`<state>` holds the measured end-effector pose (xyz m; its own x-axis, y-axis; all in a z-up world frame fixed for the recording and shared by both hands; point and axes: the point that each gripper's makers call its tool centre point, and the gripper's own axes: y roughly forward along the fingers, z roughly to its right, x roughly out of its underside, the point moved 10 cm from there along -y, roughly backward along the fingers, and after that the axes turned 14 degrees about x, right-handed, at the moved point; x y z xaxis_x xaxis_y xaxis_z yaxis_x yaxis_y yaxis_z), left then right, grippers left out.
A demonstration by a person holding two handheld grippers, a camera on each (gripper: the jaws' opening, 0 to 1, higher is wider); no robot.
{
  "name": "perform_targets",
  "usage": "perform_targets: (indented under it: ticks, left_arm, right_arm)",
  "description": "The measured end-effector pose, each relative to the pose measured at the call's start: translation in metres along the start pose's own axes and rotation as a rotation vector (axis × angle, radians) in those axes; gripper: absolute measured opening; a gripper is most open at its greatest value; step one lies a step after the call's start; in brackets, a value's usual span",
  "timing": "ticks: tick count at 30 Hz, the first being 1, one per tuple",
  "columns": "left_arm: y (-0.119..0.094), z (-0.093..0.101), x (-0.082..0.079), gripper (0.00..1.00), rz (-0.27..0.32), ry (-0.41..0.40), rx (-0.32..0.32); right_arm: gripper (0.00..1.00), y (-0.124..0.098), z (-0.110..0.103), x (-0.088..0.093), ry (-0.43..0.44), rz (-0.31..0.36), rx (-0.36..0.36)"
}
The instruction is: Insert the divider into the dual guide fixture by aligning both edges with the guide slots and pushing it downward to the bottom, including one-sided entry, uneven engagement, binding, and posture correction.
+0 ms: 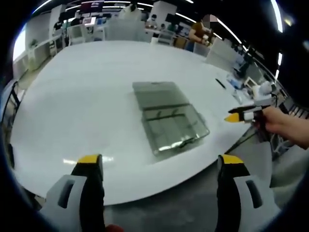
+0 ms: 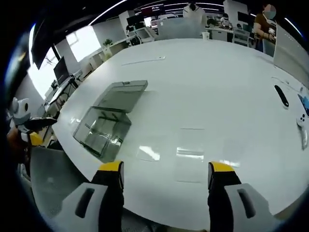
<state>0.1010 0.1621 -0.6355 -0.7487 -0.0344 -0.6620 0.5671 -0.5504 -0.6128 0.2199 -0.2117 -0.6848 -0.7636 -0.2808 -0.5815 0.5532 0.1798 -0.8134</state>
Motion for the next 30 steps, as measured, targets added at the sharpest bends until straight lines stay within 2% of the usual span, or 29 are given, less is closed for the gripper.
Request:
perform_targets:
  ticks: [5,24,30]
  left_arm:
    - [0.001,0.0,0.0,0.96,-0.004,0.002,0.006]
    - [0.004,0.0,0.002,0.95,-0.018,0.006,0.018]
    - [0.005,0.002,0.003,0.96,-0.028,0.027,0.042]
  right_arm:
    - [0.64,0.007,0.002,0.0,-0.039,-0.01,0.01]
    - [0.56,0.027,0.008,-0.005,-0.057,-0.038,0.04]
    - [0.53,0.031,0.008,-0.006,-0.061,-0.044,0.039]
